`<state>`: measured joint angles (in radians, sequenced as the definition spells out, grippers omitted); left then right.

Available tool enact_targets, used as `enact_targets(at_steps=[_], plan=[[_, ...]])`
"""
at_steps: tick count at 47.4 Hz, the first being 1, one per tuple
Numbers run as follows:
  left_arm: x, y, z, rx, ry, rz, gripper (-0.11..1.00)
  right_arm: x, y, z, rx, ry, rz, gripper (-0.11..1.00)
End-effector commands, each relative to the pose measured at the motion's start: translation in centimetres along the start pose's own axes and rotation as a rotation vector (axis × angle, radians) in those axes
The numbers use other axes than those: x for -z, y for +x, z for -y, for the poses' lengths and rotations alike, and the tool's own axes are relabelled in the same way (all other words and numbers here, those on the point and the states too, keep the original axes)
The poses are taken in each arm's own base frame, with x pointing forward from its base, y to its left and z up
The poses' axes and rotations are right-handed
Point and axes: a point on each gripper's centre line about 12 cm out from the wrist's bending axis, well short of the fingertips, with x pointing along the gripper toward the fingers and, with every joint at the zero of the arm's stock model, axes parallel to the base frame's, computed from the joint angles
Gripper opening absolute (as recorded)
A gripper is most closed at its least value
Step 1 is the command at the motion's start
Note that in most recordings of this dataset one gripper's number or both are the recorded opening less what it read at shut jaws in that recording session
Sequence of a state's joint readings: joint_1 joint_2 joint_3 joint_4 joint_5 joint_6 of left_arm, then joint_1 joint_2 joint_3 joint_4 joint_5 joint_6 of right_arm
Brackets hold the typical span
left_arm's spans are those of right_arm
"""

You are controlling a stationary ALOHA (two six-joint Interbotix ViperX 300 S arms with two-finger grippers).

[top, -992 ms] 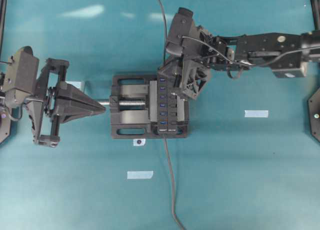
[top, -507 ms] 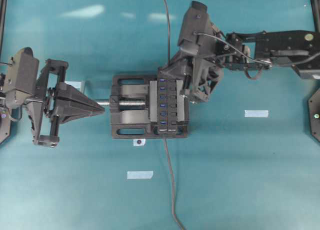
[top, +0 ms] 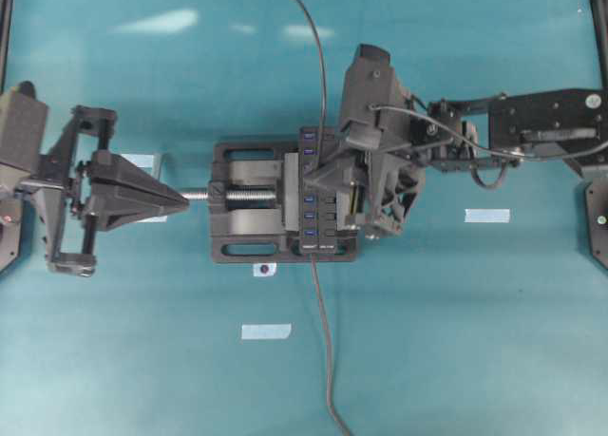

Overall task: Insert the USB into the front port of the fixed hub.
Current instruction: 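Pull the plug out of the hub port with the right gripper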

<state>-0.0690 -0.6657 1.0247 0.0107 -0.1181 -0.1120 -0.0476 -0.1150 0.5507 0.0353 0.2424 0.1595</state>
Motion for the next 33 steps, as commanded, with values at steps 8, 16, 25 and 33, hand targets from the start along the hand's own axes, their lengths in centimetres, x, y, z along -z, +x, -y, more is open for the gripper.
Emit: enact_targets(at_steps=[8,16,25,33], plan=[[-0.3,-0.4,0.1,0.004,0.006,0.021,0.0,-0.2,-0.7,-1.1,-0.027,0.024,0.032,0.03],[0.5,-0.5,0.0,0.001,0.006,0.003,0.0,0.3,-0.1,-1.4,-0.034,0.019,0.024,0.03],[0.3,-0.5,0.0,0.003,0.008,0.009,0.0,0.7,0.6,-1.7,-0.039,0.013,0.016,0.03],[0.3,-0.7,0.0,0.003,0.006,0.01,0.0,1.2,1.4,-1.9,-0.042,0.008,0.003,0.03]])
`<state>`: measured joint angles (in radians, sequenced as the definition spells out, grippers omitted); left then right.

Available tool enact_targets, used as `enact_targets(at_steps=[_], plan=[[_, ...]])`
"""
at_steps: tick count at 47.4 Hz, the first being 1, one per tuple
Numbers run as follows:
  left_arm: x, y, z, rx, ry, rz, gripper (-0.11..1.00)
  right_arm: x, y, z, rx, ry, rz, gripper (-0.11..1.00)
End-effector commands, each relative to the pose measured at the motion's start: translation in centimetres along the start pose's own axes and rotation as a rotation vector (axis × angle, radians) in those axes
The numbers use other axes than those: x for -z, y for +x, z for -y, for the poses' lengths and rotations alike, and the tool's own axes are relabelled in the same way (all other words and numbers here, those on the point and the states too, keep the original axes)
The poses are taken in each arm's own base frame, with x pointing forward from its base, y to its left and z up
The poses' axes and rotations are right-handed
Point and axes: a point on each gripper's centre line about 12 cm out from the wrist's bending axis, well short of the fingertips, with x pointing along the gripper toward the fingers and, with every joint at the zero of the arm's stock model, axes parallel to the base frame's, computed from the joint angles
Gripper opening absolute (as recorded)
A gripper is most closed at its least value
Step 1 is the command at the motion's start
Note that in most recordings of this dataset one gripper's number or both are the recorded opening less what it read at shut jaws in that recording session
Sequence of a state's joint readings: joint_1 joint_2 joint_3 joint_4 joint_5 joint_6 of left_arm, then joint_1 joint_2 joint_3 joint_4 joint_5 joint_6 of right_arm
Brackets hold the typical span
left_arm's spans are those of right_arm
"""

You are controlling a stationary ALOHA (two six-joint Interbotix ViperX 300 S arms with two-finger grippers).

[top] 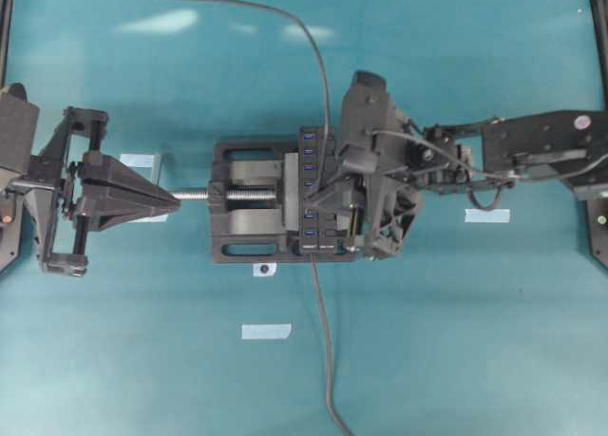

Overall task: Insert the USB into the front port of the fixed hub.
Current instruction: 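Pull the plug out of the hub port with the right gripper, then swing the held plug around and align it with the hub's front port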

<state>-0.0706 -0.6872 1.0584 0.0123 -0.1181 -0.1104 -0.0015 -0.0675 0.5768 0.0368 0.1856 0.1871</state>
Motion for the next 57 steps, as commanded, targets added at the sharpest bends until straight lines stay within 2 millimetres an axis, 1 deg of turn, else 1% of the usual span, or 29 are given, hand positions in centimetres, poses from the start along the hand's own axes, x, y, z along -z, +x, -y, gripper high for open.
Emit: enact_targets(at_steps=[1,19,35,57], plan=[[-0.6,-0.1,0.1,0.002,0.003,0.023,0.0,-0.7,-0.1,-0.5,-0.012,0.007,0.026,0.03],[-0.6,-0.5,0.1,0.003,0.003,0.031,0.0,0.2,1.4,-0.8,-0.012,0.003,-0.014,0.03],[-0.6,-0.6,0.1,0.003,0.003,0.032,0.0,0.6,2.0,-0.8,-0.01,0.047,-0.03,0.03],[-0.5,-0.6,0.1,0.003,0.002,0.031,0.0,1.1,2.5,-1.2,-0.014,0.042,-0.05,0.03]])
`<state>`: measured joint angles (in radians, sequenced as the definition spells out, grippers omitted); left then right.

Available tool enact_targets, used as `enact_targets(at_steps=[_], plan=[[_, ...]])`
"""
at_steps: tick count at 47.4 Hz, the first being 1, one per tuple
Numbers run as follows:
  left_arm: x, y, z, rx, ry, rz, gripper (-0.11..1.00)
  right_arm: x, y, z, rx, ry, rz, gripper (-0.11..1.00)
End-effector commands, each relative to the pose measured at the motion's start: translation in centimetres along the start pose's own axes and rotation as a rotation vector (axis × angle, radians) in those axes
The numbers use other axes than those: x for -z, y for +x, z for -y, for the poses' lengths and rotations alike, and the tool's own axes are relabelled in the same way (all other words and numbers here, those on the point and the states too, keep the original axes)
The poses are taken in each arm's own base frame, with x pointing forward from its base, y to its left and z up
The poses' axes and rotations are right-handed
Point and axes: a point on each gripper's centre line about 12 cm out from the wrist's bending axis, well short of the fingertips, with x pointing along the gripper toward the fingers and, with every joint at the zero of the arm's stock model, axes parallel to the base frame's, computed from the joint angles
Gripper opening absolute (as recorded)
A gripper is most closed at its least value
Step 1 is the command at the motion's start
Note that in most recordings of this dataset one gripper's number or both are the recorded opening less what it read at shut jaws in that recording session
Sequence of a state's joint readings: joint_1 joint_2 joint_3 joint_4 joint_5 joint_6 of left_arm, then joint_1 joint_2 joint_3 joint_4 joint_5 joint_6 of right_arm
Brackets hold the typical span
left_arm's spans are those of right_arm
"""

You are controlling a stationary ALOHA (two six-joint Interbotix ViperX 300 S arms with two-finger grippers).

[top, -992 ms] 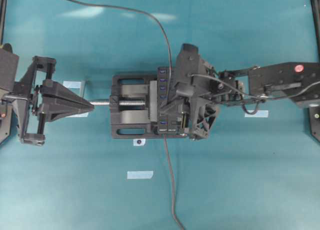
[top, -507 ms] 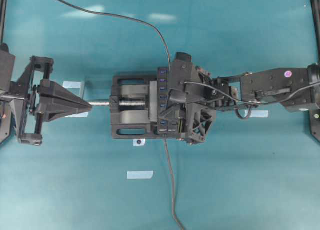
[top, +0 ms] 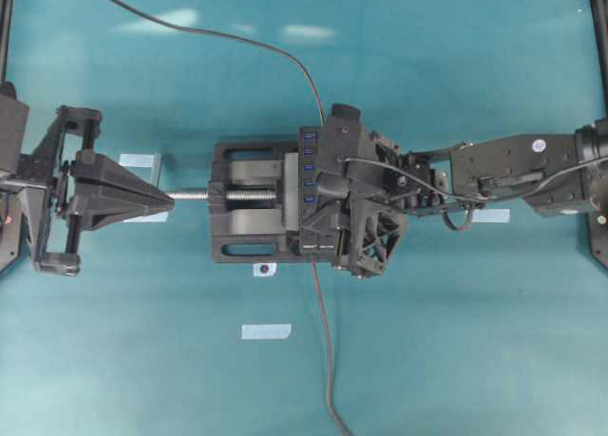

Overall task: Insert the USB into the front port of the fixed hub.
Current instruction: 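Swing the held plug around and align it with the hub's front port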

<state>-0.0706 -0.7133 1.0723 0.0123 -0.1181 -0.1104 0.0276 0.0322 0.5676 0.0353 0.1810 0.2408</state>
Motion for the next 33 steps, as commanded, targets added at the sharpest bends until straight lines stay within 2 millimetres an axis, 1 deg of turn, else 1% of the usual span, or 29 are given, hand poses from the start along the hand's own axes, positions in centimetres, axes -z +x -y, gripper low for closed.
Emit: enact_targets(at_steps=[1,22,33], plan=[[-0.56,-0.02,0.06,0.002,0.002,0.018,0.0,-1.29,-0.6,-0.63,-0.016,0.008,0.04,0.03],[-0.43,-0.03,0.05,0.002,0.002,0.015,0.0,-0.95,-0.51,-0.4,-0.008,0.005,0.022,0.03],[-0.37,-0.1,0.04,0.002,0.002,0.015,0.0,-0.92,-0.14,-0.2,-0.004,0.01,0.018,0.03]])
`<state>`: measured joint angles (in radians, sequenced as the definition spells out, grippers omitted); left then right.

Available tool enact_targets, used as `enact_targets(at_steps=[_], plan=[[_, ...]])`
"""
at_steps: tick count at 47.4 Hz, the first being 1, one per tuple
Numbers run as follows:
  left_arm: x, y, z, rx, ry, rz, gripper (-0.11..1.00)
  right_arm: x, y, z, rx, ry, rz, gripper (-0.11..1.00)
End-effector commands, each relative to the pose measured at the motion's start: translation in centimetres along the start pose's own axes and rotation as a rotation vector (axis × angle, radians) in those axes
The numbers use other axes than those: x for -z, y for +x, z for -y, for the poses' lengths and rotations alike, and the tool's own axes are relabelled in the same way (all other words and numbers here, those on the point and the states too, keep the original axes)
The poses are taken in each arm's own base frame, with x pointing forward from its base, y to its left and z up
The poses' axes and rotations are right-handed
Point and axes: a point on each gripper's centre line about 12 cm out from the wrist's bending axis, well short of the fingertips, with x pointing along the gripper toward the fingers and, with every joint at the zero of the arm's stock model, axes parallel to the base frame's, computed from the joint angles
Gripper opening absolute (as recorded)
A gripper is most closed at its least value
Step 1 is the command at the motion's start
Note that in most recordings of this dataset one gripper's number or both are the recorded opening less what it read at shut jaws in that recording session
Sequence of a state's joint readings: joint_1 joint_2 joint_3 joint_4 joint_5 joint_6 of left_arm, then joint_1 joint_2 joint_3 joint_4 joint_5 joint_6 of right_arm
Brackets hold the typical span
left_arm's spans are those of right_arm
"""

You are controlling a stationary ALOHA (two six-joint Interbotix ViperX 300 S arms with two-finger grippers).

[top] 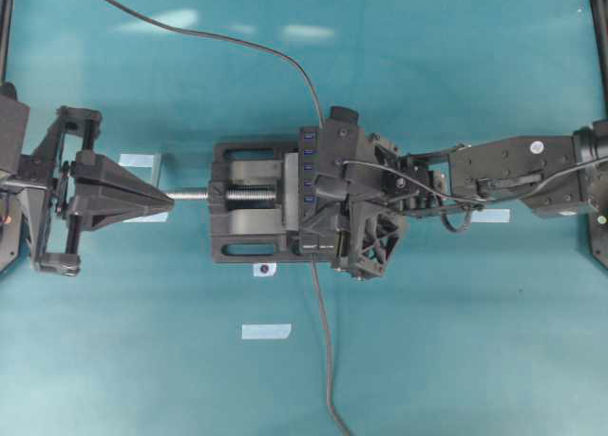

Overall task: Insert the USB into the front port of the fixed hub.
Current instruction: 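Swing the held plug around and align it with the hub's front port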

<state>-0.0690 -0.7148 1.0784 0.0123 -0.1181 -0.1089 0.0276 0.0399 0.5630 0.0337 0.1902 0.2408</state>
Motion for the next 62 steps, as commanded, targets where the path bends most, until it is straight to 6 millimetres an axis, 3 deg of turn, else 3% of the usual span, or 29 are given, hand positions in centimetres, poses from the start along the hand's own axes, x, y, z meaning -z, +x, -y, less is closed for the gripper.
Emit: enact_targets(at_steps=[1,50,62], plan=[[-0.6,-0.1,0.1,0.004,0.0,0.02,0.0,-1.0,-0.3,-0.2,-0.007,0.01,0.028,0.03],[-0.6,-0.9,-0.1,-0.003,0.001,0.043,0.0,-0.9,0.3,1.0,0.016,0.028,0.021,0.03],[-0.5,-1.0,-0.2,-0.005,0.001,0.044,0.0,-0.6,0.4,0.5,0.009,0.022,0.009,0.03]])
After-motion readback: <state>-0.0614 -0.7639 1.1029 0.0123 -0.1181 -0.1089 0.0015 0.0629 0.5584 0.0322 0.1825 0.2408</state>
